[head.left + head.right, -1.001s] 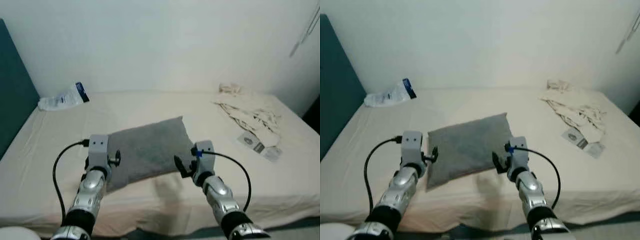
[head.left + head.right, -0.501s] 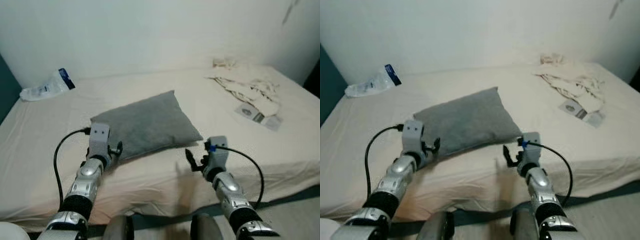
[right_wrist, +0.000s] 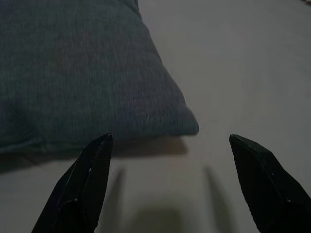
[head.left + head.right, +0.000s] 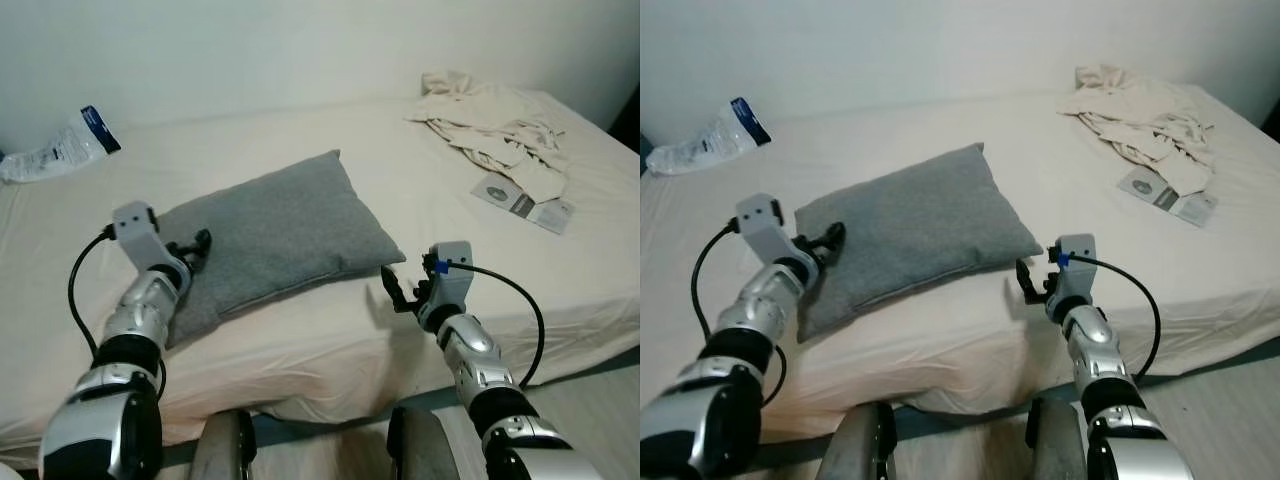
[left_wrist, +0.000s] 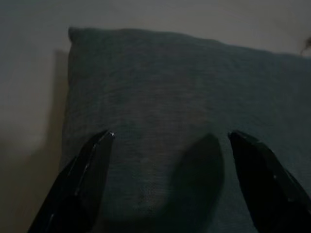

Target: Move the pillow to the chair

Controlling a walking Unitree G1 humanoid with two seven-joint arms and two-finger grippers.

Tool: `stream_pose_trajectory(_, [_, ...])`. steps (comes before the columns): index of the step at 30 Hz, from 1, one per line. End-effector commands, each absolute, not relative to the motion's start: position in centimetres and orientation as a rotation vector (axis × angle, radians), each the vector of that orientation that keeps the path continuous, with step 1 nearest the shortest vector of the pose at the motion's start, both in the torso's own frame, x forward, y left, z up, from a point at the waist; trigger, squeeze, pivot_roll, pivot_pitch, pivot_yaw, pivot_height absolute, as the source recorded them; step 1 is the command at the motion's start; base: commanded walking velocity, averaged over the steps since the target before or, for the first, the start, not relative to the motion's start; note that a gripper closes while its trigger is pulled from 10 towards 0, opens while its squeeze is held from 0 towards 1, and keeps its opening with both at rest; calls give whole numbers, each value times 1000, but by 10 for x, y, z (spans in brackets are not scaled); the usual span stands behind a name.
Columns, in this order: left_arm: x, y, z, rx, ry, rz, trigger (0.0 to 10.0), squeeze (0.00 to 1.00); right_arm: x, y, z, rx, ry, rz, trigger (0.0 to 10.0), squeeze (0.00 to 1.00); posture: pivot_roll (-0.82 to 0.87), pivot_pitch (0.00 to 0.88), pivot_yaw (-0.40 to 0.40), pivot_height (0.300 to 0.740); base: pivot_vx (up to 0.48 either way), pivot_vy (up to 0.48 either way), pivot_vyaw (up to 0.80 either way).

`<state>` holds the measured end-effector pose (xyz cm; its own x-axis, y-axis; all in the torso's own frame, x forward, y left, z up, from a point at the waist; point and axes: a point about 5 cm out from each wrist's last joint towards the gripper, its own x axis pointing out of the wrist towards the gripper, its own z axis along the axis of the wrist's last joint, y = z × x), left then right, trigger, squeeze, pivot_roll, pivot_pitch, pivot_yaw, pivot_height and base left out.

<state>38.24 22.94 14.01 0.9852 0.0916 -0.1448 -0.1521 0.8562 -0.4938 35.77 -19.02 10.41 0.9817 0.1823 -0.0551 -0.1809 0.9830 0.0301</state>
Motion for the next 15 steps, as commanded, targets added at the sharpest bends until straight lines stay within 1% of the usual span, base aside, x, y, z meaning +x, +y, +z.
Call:
stream_pose_trajectory(1, [381,237,136,-599,158,133,10000,0,357,-190,103,62,58,197,10000,0,99,228,22,555,0,0,0])
stream_pose_trajectory(4, [379,238,132,-615,220,89,10000,0,358,-189,104,67,66,215,10000,0,102,237,22,541,0,0,0])
stream_pose_trajectory(5, [379,238,131,-628,230,73,10000,0,358,-189,104,66,67,220,10000,0,103,237,22,541,0,0,0])
stream_pose_trajectory(6, [376,240,125,-607,259,75,10000,0,358,-189,104,61,74,226,10000,0,103,237,22,541,0,0,0])
stream_pose_trajectory(9, [375,241,122,-595,275,81,10000,0,357,-189,103,59,77,229,10000,0,104,242,27,541,0,0,0])
stream_pose_trajectory(13, [367,227,102,-630,361,12,10000,0,356,-189,100,80,83,211,10000,0,100,242,33,541,0,0,0])
stream_pose_trajectory(14, [367,227,102,-630,361,12,10000,0,356,-189,100,80,83,211,10000,0,100,242,33,541,0,0,0])
stream_pose_trajectory(15, [365,208,94,-702,393,-97,10000,0,355,-190,98,95,86,205,10000,0,99,240,33,541,0,0,0])
